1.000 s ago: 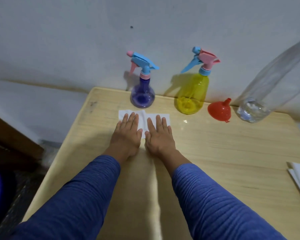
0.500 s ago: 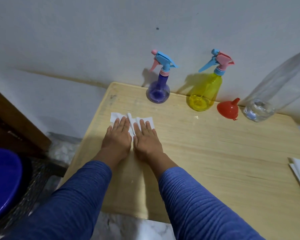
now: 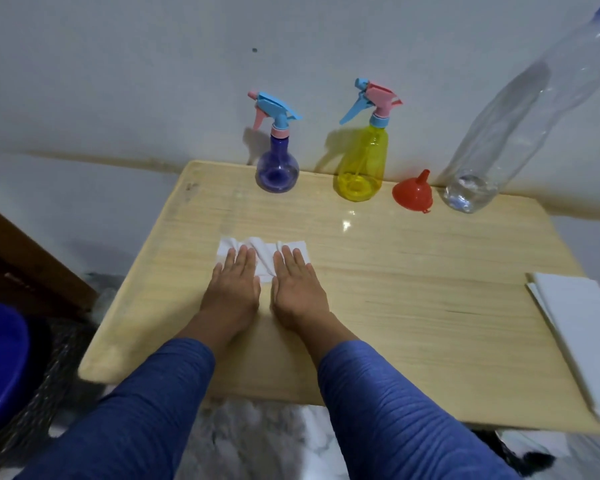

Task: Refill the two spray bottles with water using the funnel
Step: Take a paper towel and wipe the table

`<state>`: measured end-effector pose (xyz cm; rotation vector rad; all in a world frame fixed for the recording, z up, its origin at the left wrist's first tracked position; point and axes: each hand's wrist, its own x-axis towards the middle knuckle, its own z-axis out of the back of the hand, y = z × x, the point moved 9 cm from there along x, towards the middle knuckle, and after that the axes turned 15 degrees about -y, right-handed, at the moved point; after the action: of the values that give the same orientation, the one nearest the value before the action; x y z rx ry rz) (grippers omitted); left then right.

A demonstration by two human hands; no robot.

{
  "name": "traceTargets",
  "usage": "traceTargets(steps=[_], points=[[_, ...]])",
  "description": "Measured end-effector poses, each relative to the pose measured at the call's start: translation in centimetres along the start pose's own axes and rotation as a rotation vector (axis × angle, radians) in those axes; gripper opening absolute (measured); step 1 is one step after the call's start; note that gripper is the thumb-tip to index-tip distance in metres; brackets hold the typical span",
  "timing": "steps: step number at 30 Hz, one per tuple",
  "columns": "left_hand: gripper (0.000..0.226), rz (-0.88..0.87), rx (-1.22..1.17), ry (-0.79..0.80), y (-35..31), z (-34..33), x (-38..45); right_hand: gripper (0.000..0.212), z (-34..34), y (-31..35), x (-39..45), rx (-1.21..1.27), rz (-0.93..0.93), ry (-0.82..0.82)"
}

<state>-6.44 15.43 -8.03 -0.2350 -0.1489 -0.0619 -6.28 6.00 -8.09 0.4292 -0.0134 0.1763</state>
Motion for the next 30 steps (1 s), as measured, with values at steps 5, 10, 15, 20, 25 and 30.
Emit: traceTargets(steps=[5,10,15,20,25,30], points=[[0.063,-0.043,0.000,0.079,-6.1,-1.8,-0.6,0.052,2.5,-5.5,-1.8,-0.046,-0.057,-0.009],[0.054,-0.125,-0.023,0.116,-14.6,-3.2,-0.9,0.053,6.0,-12.7,-4.6,-0.088,-0.122,-0.013],[0.055,-0.237,-0.059,0.133,-24.5,-5.2,-1.6,0.054,10.2,-20.8,-8.2,-0.132,-0.209,-0.003],[0.053,-0.288,-0.064,0.169,-31.1,-6.5,-3.2,0.053,12.7,-26.4,-11.6,-0.172,-0.279,-0.001],[0.052,-0.313,-0.050,0.208,-31.6,-6.5,-4.5,0.054,12.8,-26.4,-13.6,-0.141,-0.307,-0.018],[0.052,-0.316,-0.037,0.195,-30.0,-5.5,-6.1,0.054,12.0,-23.9,-14.8,-0.120,-0.315,-0.007]])
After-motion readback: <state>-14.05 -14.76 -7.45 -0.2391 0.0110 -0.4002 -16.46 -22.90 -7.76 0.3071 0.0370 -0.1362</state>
